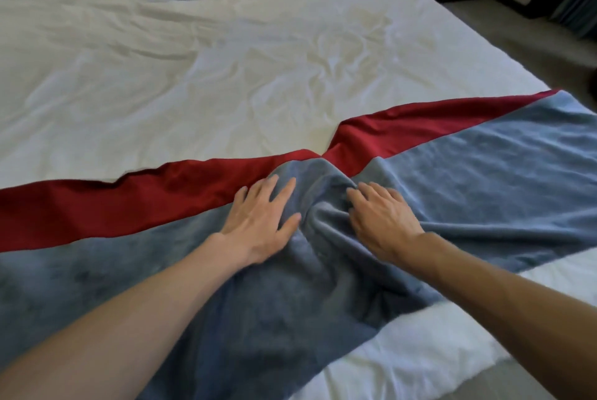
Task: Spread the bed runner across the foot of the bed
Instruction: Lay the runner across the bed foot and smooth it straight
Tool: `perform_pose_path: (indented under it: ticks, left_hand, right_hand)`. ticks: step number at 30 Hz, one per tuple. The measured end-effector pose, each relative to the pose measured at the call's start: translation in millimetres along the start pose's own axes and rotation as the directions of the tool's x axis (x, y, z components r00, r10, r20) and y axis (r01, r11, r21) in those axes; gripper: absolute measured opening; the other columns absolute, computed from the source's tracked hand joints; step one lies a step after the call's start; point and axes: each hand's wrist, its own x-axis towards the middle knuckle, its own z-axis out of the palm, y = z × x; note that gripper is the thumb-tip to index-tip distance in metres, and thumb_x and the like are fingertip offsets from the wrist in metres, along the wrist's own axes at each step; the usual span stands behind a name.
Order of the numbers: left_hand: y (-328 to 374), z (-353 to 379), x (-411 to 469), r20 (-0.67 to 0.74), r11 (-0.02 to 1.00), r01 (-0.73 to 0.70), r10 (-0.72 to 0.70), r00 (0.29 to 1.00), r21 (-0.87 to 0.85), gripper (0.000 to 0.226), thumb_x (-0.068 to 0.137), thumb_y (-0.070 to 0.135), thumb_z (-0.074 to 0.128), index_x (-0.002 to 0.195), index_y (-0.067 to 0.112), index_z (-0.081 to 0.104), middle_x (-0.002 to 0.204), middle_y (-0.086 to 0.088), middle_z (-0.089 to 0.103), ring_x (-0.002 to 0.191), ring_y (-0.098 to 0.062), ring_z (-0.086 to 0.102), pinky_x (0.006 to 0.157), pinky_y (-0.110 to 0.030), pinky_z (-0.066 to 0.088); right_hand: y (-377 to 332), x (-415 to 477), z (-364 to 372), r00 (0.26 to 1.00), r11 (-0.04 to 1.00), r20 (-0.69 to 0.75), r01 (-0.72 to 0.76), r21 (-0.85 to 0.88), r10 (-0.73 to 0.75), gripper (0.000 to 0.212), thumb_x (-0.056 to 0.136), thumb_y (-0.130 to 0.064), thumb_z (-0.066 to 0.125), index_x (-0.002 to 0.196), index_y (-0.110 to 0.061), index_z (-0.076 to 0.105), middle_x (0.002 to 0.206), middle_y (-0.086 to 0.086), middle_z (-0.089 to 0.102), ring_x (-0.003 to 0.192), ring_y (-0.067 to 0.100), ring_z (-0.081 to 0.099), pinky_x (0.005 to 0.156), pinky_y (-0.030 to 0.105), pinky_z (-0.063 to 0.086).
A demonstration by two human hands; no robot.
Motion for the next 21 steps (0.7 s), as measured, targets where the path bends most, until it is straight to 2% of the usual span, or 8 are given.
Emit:
perform_pose_path:
  ticks: [3, 5, 9, 11, 14, 17, 21]
  left_hand:
    - [-24.4, 2.8, 30.3, -0.01, 0.992, 0.116, -0.117, 0.993, -0.055, 0.059, 0.096, 0.047, 0.025, 0.15, 0.026, 0.013, 0.156, -0.012, 0.02, 0.142, -0.028, 0.019, 0.114, -0.046, 0.018]
    - [-43.0, 1.9, 47.7, -0.017, 0.99, 0.137, -0.138, 0.99, -0.037, 0.051, 0.098, 0.041, 0.025, 0.148, 0.027, 0.023, 0.154, -0.012, 0.024, 0.14, -0.029, 0.023, 0.113, -0.047, 0.02]
    - [-73.5, -0.6, 78.3, -0.016, 0.977, 0.213, -0.214, 0.977, -0.028, 0.041, 0.1, 0.035, 0.029, 0.138, 0.029, 0.044, 0.148, -0.012, 0.036, 0.135, -0.03, 0.032, 0.111, -0.046, 0.025]
    - [-76.4, -0.4, 93.7, -0.002, 0.977, 0.214, -0.214, 0.977, -0.023, 0.037, 0.1, 0.032, 0.032, 0.132, 0.029, 0.052, 0.144, -0.01, 0.043, 0.131, -0.03, 0.037, 0.108, -0.046, 0.028]
    - [-75.6, 1.1, 116.0, -0.022, 0.985, 0.17, -0.171, 0.985, -0.042, 0.03, 0.099, 0.028, 0.039, 0.118, 0.028, 0.063, 0.122, -0.003, 0.059, 0.114, -0.026, 0.049, 0.096, -0.041, 0.034]
    - [-69.8, 2.2, 136.8, -0.013, 0.981, 0.155, -0.158, 0.987, -0.113, 0.027, 0.098, 0.031, 0.044, 0.11, 0.027, 0.067, 0.107, 0.001, 0.063, 0.101, -0.022, 0.055, 0.087, -0.038, 0.039]
    - [-61.5, 6.7, 159.1, 0.052, 0.985, 0.116, -0.11, 0.993, -0.129, 0.025, 0.091, 0.043, 0.052, 0.096, 0.027, 0.07, 0.098, 0.005, 0.064, 0.094, -0.017, 0.056, 0.082, -0.034, 0.034]
  right_hand:
    - [21.4, 47.3, 3.0, 0.999, 1.0, 0.044, 0.012, -0.008, -0.011, 0.033, 0.093, -0.024, 0.038, 0.124, -0.018, 0.045, 0.118, 0.001, 0.053, 0.114, 0.023, 0.047, 0.096, 0.037, 0.037]
    - [33.5, 75.1, 6.0, 0.998, 0.999, 0.056, 0.034, -0.042, -0.031, 0.034, 0.091, -0.023, 0.043, 0.124, -0.019, 0.045, 0.116, 0.0, 0.054, 0.112, 0.023, 0.047, 0.095, 0.037, 0.038]
    - [45.2, 121.5, 10.9, 0.995, 0.998, 0.075, 0.062, 0.006, -0.062, 0.045, 0.089, -0.018, 0.049, 0.133, -0.021, 0.041, 0.124, 0.002, 0.052, 0.119, 0.025, 0.045, 0.099, 0.039, 0.037]
    - [51.0, 143.1, 13.3, 0.993, 0.996, 0.074, 0.094, 0.012, -0.094, 0.051, 0.087, -0.015, 0.051, 0.136, -0.024, 0.04, 0.127, 0.002, 0.05, 0.122, 0.024, 0.043, 0.099, 0.038, 0.036]
    - [56.3, 176.2, 11.5, 0.992, 0.993, 0.067, 0.109, 0.04, -0.111, 0.056, 0.082, -0.005, 0.048, 0.136, -0.022, 0.043, 0.132, 0.008, 0.049, 0.125, 0.028, 0.041, 0.1, 0.039, 0.034]
    - [61.2, 201.4, 13.1, 0.981, 0.984, 0.074, 0.18, 0.02, -0.181, 0.047, 0.083, -0.004, 0.043, 0.126, -0.02, 0.052, 0.127, 0.011, 0.049, 0.125, 0.031, 0.042, 0.102, 0.04, 0.034]
    - [71.3, 219.8, 15.5, 0.927, 0.929, 0.086, 0.368, -0.03, -0.364, 0.023, 0.084, -0.013, 0.053, 0.102, -0.023, 0.063, 0.116, 0.003, 0.054, 0.118, 0.026, 0.046, 0.097, 0.038, 0.035]
